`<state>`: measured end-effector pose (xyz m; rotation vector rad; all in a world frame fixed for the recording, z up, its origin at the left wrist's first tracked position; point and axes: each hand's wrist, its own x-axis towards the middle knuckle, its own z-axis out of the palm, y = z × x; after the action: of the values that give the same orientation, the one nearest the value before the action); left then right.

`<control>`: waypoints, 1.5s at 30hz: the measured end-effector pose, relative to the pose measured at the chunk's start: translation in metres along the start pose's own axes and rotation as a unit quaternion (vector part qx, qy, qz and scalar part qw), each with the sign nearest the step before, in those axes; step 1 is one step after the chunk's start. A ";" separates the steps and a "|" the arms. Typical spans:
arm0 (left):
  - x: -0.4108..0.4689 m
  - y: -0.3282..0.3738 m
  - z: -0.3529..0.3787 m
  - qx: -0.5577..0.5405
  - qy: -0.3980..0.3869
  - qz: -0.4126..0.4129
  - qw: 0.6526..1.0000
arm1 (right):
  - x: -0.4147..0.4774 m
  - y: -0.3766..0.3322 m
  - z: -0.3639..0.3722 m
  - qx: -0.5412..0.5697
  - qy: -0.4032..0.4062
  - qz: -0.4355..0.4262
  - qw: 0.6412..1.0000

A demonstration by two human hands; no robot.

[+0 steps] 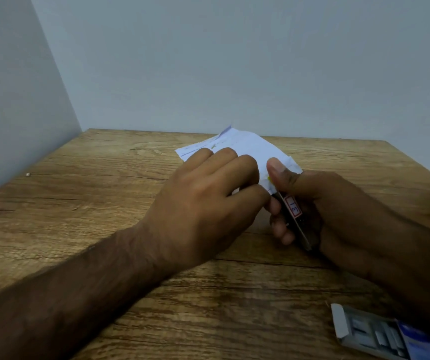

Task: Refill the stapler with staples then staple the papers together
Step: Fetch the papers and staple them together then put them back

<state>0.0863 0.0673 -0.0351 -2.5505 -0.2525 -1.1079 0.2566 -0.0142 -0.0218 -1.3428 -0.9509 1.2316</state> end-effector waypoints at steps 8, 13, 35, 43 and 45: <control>-0.003 -0.007 0.000 -0.015 -0.004 0.007 1.000 | 0.000 -0.004 -0.008 0.050 -0.050 0.063 0.995; -0.004 -0.006 0.001 -0.030 -0.014 0.007 0.999 | 0.001 -0.003 -0.007 0.059 -0.049 0.079 0.994; 0.000 0.002 -0.005 -0.067 -0.030 0.021 0.997 | -0.007 -0.008 -0.005 0.011 -0.067 0.081 0.994; -0.001 -0.002 -0.005 -0.111 -0.040 -0.022 0.993 | -0.011 -0.012 -0.006 0.025 -0.103 0.141 0.984; -0.001 -0.004 -0.005 -0.122 -0.036 -0.048 0.991 | -0.012 -0.015 -0.004 -0.003 -0.112 0.159 0.981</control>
<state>0.0811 0.0693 -0.0322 -2.8257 -0.2750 -1.1455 0.2595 -0.0245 -0.0048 -1.4187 -0.9163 1.6530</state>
